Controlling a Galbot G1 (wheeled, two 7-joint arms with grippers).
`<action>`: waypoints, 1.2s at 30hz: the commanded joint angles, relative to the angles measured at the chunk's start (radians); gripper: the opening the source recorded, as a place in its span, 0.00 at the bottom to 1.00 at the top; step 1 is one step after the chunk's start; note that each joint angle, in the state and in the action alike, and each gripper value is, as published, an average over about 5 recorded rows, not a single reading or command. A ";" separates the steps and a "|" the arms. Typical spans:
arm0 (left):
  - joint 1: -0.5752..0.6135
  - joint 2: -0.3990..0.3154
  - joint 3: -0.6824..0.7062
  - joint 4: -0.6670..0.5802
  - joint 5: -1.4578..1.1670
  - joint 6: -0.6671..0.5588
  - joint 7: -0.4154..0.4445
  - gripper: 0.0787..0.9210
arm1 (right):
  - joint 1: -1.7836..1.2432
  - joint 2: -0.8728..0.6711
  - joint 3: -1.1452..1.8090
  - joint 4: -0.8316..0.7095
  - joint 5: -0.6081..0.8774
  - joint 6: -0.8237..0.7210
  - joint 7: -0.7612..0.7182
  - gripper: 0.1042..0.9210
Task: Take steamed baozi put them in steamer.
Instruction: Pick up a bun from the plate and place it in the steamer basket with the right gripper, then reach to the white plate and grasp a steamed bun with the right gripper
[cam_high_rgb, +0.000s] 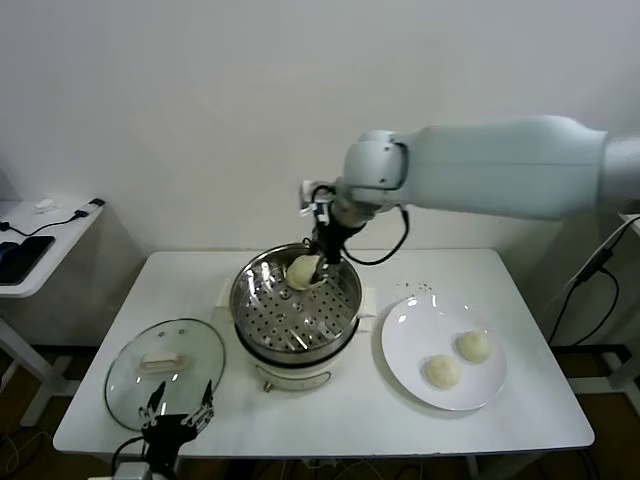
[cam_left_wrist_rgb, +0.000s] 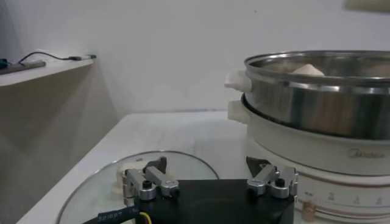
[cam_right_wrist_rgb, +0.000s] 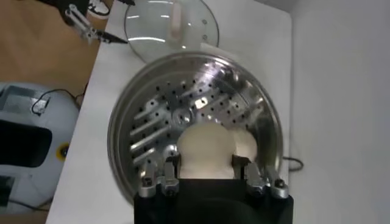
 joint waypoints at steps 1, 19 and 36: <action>0.002 0.002 0.001 -0.003 0.001 -0.003 -0.001 0.88 | -0.153 0.165 0.036 -0.133 0.007 -0.062 0.094 0.58; 0.003 0.005 0.005 -0.003 -0.001 -0.003 -0.002 0.88 | -0.304 0.278 0.034 -0.341 -0.079 -0.043 0.072 0.60; 0.004 0.002 0.003 -0.019 -0.005 0.010 0.001 0.88 | -0.028 -0.013 0.014 -0.117 -0.125 0.119 -0.141 0.88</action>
